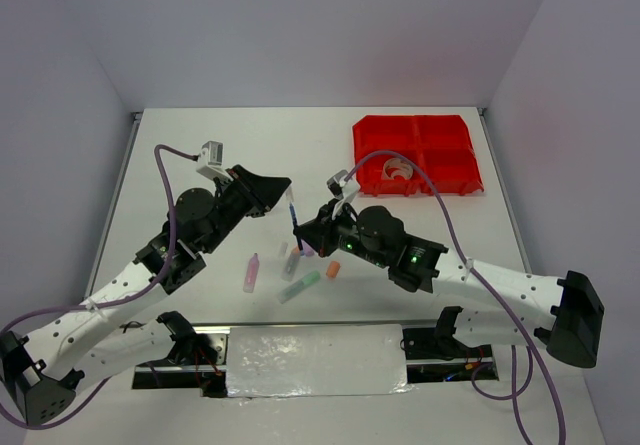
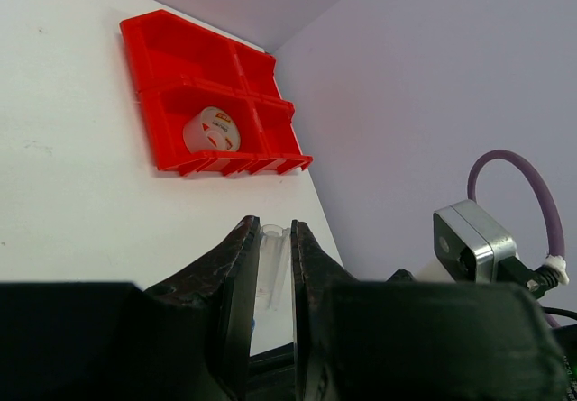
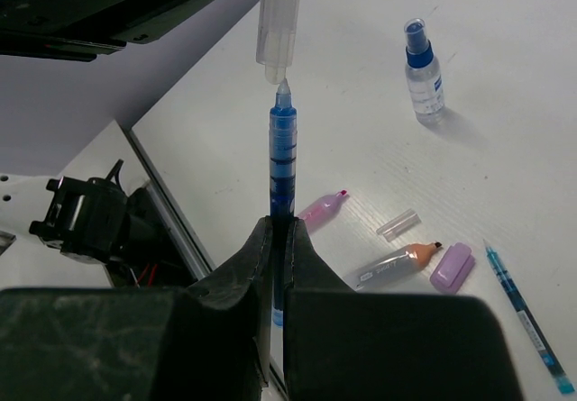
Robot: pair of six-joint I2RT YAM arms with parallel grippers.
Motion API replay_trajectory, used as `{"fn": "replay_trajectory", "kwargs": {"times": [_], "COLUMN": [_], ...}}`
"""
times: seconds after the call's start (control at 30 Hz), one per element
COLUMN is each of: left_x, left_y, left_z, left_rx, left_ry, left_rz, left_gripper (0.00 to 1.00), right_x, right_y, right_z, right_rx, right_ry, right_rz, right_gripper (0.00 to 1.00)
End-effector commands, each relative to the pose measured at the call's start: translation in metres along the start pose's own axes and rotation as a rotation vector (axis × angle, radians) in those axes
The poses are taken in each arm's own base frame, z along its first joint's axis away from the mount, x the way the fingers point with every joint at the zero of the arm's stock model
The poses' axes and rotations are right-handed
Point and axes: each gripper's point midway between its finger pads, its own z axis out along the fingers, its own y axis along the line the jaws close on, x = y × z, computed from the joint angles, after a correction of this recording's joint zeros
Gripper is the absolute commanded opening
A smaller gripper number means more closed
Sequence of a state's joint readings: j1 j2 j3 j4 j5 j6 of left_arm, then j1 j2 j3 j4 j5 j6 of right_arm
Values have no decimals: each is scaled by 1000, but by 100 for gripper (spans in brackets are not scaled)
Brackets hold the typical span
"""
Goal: Sort the stationery into containers
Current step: Close the pen cap on the pen.
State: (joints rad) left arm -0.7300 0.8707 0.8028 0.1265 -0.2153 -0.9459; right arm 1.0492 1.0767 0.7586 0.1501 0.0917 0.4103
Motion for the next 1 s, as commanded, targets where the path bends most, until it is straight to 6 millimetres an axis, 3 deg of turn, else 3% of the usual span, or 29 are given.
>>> {"fn": "replay_trajectory", "kwargs": {"times": [0.0, 0.6, 0.97], "left_x": [-10, 5, 4], "left_y": [-11, -6, -4], "left_z": [1, 5, 1], "left_rx": [35, 52, 50], "left_ry": [-40, -1, -6], "left_rz": [-5, -17, -14], "left_gripper": [0, 0, 1], "right_x": [-28, -40, -69], "right_y": [9, 4, 0], "right_z": [0, 4, 6], "right_rx": [-7, 21, 48], "right_ry": [-62, -92, -160], "right_rz": [-7, -1, -3], "right_gripper": [0, 0, 0]}}
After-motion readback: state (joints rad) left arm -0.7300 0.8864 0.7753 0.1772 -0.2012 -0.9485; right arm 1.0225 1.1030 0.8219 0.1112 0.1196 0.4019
